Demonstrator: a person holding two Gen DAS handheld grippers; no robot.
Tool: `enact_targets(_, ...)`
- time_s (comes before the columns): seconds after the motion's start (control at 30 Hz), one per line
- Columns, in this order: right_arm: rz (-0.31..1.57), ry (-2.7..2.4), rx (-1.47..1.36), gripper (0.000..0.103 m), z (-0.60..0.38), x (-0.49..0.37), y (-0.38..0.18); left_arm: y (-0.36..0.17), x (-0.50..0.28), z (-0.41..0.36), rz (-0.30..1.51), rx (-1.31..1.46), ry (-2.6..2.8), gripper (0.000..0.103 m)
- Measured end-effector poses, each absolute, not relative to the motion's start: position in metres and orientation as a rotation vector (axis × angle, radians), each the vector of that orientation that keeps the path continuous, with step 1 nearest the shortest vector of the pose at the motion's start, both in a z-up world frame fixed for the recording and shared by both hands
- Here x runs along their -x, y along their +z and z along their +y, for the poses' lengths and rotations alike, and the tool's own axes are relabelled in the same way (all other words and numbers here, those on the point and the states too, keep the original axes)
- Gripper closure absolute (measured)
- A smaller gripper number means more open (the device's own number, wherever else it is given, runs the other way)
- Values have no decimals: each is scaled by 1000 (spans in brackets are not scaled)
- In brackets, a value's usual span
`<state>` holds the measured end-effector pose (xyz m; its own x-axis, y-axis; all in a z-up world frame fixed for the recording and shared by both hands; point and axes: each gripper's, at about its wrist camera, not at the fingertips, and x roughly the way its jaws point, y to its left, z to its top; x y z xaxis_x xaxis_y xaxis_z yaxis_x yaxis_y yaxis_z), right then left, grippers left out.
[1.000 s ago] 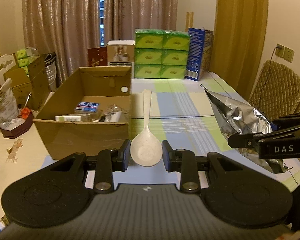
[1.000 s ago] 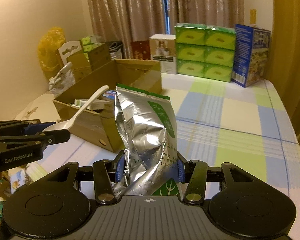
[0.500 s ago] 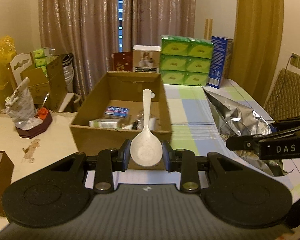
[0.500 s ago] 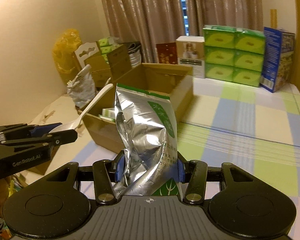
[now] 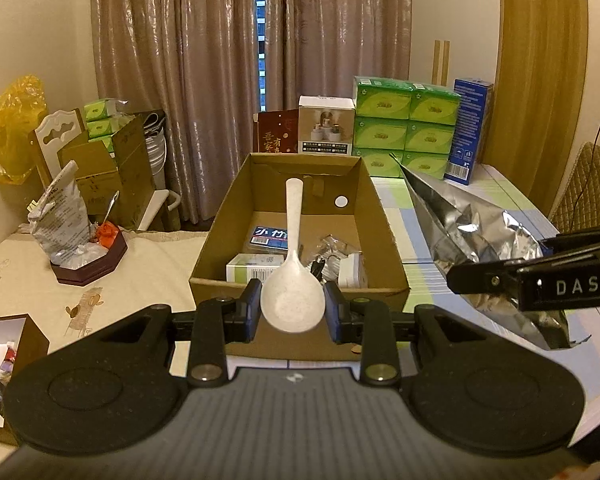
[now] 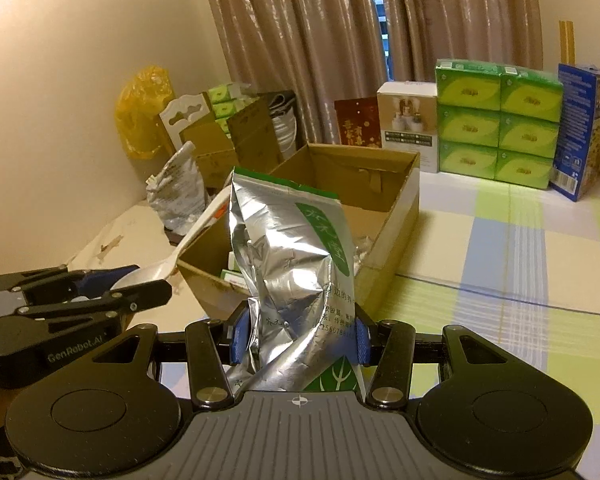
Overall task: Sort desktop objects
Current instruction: 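Lift and carry the spoon and snack bag over the cardboard box, then lower both items into the cardboard box and open both tools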
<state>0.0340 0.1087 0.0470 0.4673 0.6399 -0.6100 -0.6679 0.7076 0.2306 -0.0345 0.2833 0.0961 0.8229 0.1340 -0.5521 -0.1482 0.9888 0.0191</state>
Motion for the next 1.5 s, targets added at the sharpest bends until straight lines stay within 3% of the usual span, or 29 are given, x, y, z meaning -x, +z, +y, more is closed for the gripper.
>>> enact_targets(1.5, 753, 755, 38, 56, 175, -143, 49, 83, -80, 335, 650, -38, 79, 76)
